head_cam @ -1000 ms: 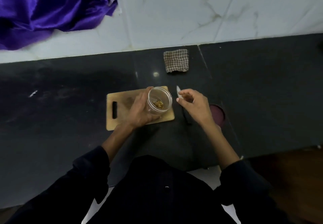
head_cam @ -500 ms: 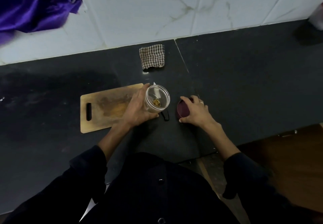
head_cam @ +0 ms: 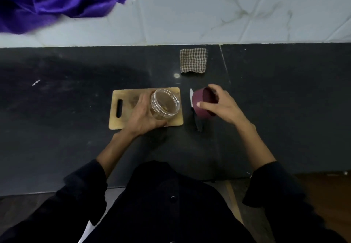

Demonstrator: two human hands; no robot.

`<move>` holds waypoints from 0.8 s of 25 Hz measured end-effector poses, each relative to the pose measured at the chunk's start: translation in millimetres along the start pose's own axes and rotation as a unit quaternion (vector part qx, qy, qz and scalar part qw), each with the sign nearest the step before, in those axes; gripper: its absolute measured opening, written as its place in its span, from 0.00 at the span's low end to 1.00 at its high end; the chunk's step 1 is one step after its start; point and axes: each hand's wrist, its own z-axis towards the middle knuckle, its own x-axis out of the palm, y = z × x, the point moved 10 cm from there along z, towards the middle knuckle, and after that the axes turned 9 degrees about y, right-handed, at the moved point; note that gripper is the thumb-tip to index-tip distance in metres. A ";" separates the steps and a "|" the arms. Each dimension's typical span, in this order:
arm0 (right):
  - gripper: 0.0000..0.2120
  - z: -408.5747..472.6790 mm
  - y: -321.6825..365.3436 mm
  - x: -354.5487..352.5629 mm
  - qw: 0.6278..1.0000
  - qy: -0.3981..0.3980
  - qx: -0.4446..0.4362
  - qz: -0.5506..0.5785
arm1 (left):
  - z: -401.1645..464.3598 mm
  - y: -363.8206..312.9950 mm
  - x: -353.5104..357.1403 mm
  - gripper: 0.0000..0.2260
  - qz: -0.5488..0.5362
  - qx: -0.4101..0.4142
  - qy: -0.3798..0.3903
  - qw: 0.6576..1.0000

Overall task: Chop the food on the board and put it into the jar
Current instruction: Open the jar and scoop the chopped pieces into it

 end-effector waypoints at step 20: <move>0.34 49.2 194.4 137.5 0.955 0.211 -0.201 -0.048 | -26.2 56.4 -103.0 0.46 0.105 -0.008 -0.011 0.994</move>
